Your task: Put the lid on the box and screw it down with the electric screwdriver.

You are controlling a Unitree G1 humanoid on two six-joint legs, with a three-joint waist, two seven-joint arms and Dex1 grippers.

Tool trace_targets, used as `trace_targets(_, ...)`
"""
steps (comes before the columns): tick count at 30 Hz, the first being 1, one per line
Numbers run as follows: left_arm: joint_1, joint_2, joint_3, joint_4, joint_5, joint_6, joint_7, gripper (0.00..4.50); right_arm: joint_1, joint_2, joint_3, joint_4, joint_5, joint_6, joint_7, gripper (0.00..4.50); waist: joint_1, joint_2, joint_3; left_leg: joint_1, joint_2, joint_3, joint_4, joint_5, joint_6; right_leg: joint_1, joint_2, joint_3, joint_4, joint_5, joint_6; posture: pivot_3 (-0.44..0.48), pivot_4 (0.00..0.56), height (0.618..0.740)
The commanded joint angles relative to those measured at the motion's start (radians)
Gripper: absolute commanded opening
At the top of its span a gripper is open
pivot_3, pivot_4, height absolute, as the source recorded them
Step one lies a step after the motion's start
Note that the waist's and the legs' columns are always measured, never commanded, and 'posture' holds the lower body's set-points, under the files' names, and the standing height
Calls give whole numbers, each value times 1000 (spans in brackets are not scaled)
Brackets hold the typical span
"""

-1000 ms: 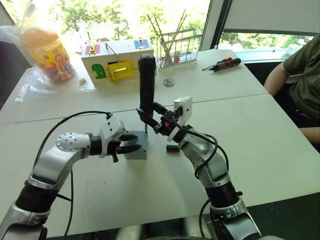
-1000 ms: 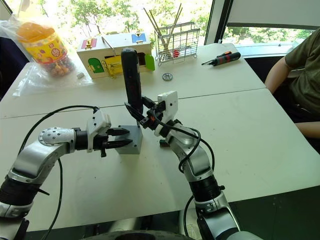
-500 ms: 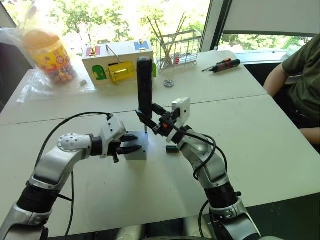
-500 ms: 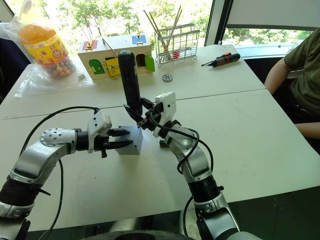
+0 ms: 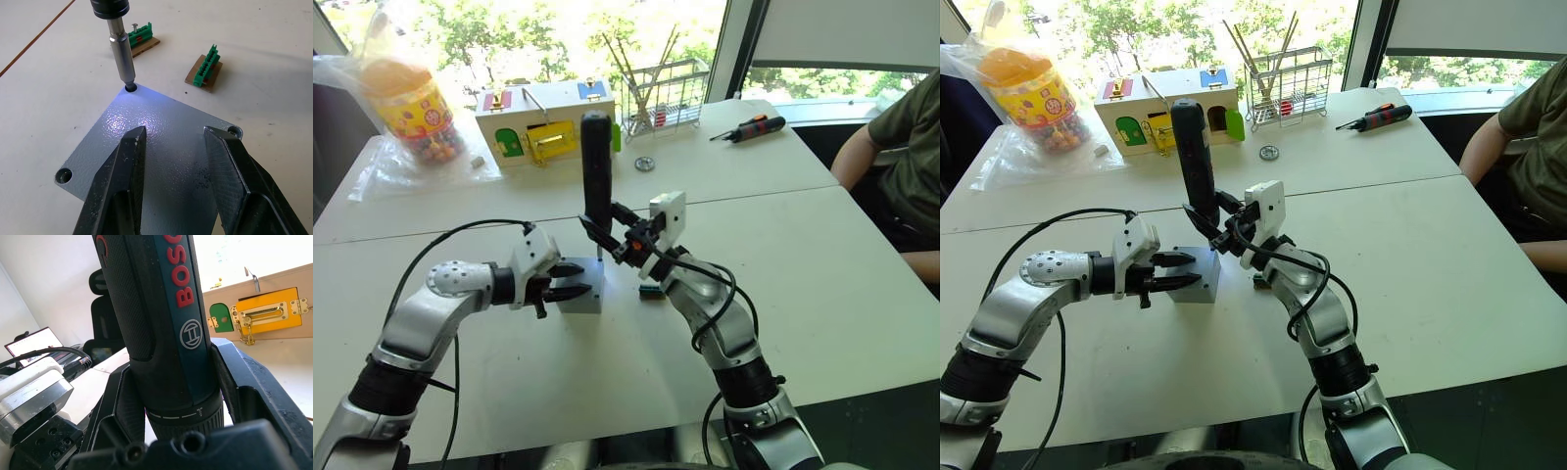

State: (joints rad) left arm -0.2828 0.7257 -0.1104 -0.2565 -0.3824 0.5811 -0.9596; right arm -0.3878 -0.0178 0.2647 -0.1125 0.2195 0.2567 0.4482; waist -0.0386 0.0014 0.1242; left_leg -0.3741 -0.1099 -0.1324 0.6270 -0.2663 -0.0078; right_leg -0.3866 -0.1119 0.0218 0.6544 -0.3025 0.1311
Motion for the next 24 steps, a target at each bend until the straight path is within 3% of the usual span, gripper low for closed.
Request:
trace_targets(1,9,-4,-28,19,18,13,1,1887,32,-5,16,55,-9,50,3,1731,0,0,0,0,0,0,0,0,0,0,0,0,0,0,0,0,150,740)
trace_targets(9,13,-18,-37,31,25,4,1,1887,-94,-23,-115,-213,162,224,-14,1731,13,2,3,-3,0,0,0,0,0,-1,0,0,-3,0,0,0,150,740)
trace_targets(11,11,-29,-33,42,22,-2,5,1887,-166,-47,-211,-285,259,315,-43,1731,21,3,4,-7,0,0,1,0,0,-4,0,0,-3,0,0,0,150,740)
trace_targets(17,-28,-84,15,44,-46,34,13,1887,-328,-103,-420,-276,428,537,-191,1731,26,3,5,-14,0,-1,3,4,-7,-10,-1,-1,-3,0,0,0,150,740)
trace_targets(19,-68,-113,49,38,-89,59,29,1887,-392,-178,-444,-228,401,694,-268,1731,27,3,5,-15,0,-1,3,3,-5,-9,-1,-1,-3,0,0,0,150,740)
trace_targets(22,-144,-133,69,8,-137,108,37,1887,-441,-342,-484,-190,448,859,-218,1731,30,-1,10,-19,0,-1,3,3,-5,-10,-2,-2,-3,0,0,0,150,740)
trace_targets(24,-178,-109,34,-22,-133,106,-4,1887,-507,-452,-537,-127,514,1090,-187,1731,24,1,13,-25,0,-2,5,5,-8,-14,-2,-2,-3,0,0,0,150,740)
